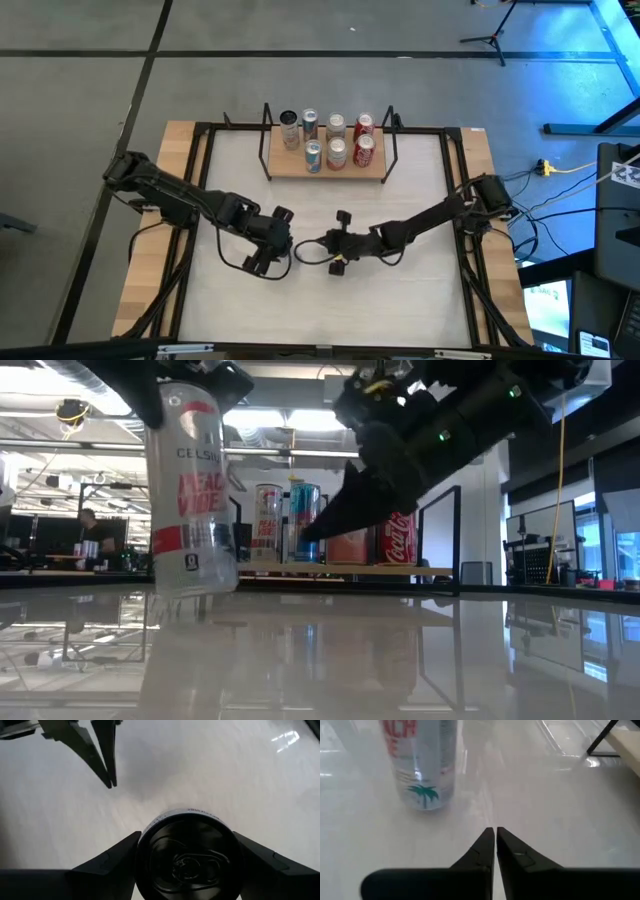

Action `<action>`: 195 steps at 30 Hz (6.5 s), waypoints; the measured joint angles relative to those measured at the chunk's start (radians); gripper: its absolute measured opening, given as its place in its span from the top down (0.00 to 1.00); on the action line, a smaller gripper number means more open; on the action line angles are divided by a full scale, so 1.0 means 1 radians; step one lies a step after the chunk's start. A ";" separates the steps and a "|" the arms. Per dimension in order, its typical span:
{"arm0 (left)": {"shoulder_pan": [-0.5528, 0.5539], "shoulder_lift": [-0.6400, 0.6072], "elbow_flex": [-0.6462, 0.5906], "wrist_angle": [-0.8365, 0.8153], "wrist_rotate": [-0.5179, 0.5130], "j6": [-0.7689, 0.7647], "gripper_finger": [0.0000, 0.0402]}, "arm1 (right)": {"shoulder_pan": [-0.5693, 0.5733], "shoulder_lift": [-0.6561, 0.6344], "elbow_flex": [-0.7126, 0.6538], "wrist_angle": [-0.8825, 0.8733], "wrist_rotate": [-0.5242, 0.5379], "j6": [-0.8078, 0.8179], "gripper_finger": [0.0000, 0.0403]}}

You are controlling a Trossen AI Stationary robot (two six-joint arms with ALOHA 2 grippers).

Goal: Place canned beverage on shelf
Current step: Put the white pink soda can align with the other white pink soda can on the shelf

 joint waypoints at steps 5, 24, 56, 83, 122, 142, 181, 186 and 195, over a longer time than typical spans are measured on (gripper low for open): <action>0.013 0.006 0.000 -0.005 0.002 -0.011 0.39 | -0.005 0.007 0.000 0.121 -0.042 -0.006 0.95; 0.013 0.006 0.000 -0.009 -0.046 -0.073 0.31 | -0.015 0.104 0.000 0.358 -0.111 -0.009 0.74; -0.306 -0.082 0.147 -0.343 -0.446 -0.709 0.23 | -0.014 0.090 0.000 0.231 -0.017 -0.030 0.53; -0.445 -0.071 -0.706 0.885 -0.797 -0.936 0.23 | -0.080 0.200 0.126 0.380 0.002 -0.031 0.53; -0.374 -0.208 -0.660 0.581 -0.576 -0.982 0.23 | -0.037 0.118 0.144 0.071 -0.263 0.129 0.53; -0.403 -0.022 -0.651 0.774 -0.770 -0.983 0.23 | -0.042 0.171 0.146 0.215 -0.002 0.108 0.53; -0.344 -0.482 -0.599 0.751 -0.612 -0.555 0.20 | 0.026 0.039 0.146 -0.047 -0.231 0.130 0.53; -0.275 -0.469 -0.599 0.746 -0.544 -0.542 0.10 | 0.026 0.038 0.145 -0.056 -0.236 0.130 0.53; -0.286 -0.470 -0.599 0.843 -0.518 -0.590 0.06 | 0.026 0.038 0.146 -0.086 -0.237 0.130 0.53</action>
